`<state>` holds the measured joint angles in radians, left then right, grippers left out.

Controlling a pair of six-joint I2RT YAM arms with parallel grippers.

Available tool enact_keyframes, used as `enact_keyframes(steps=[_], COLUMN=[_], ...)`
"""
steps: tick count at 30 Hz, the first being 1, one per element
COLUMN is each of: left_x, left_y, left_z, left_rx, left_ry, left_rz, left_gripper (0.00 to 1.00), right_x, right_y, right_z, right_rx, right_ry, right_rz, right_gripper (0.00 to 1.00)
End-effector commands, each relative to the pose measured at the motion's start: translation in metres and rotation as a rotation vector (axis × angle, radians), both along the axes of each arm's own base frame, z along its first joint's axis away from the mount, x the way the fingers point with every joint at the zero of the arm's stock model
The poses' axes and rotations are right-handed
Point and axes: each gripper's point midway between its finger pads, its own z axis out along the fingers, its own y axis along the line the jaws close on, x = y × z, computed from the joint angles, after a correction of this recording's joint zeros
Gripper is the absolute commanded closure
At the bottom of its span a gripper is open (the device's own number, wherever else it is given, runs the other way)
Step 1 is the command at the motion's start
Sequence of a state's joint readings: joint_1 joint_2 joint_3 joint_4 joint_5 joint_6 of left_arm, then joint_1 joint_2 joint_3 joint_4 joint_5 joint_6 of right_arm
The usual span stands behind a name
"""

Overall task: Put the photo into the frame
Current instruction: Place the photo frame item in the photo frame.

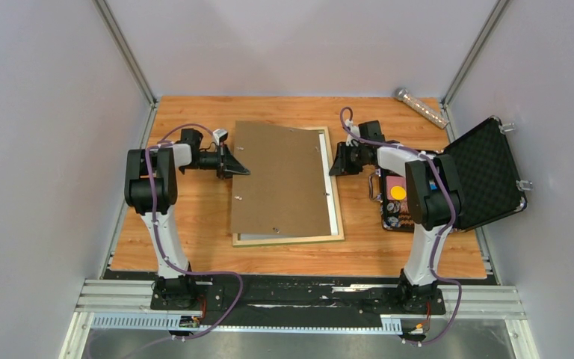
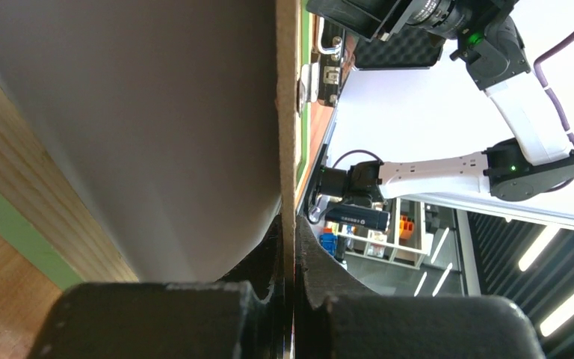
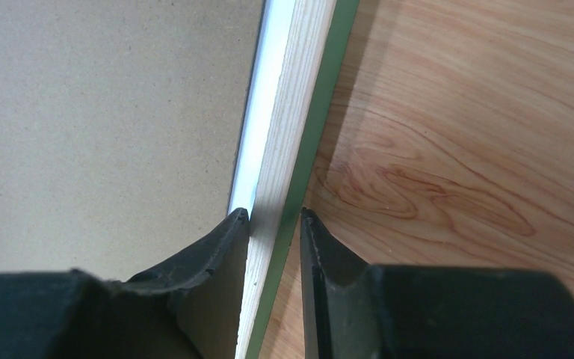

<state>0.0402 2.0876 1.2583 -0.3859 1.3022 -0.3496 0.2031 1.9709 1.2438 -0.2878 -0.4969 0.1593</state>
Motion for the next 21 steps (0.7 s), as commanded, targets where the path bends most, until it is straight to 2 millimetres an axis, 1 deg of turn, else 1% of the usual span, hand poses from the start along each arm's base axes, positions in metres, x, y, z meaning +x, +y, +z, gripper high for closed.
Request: enact_keyframes(steps=[1, 6, 14, 17, 19, 21], left_x=[0.002, 0.006, 0.005, 0.005, 0.006, 0.007], left_y=[0.003, 0.012, 0.012, 0.012, 0.012, 0.011], left_z=[0.026, 0.035, 0.031, 0.032, 0.034, 0.035], left_rx=[-0.007, -0.018, -0.025, -0.028, -0.035, -0.045], left_ry=[-0.123, -0.143, -0.125, -0.133, -0.137, -0.139], left_rz=[-0.023, 0.001, 0.001, -0.003, -0.006, -0.011], left_gripper=[1.0, 1.0, 1.0, 1.0, 1.0, 1.0], right_x=[0.008, 0.017, 0.032, 0.034, 0.035, 0.035], right_y=[-0.015, -0.013, -0.006, -0.005, -0.006, -0.005], right_z=[0.015, 0.033, 0.06, 0.065, 0.064, 0.059], right_rx=[-0.115, -0.164, -0.241, -0.244, -0.242, -0.241], right_ry=[-0.062, -0.141, -0.268, -0.281, -0.278, -0.262], right_rz=[-0.015, 0.0, 0.018, 0.015, 0.012, 0.007], right_gripper=[0.7, 0.69, 0.69, 0.69, 0.69, 0.69])
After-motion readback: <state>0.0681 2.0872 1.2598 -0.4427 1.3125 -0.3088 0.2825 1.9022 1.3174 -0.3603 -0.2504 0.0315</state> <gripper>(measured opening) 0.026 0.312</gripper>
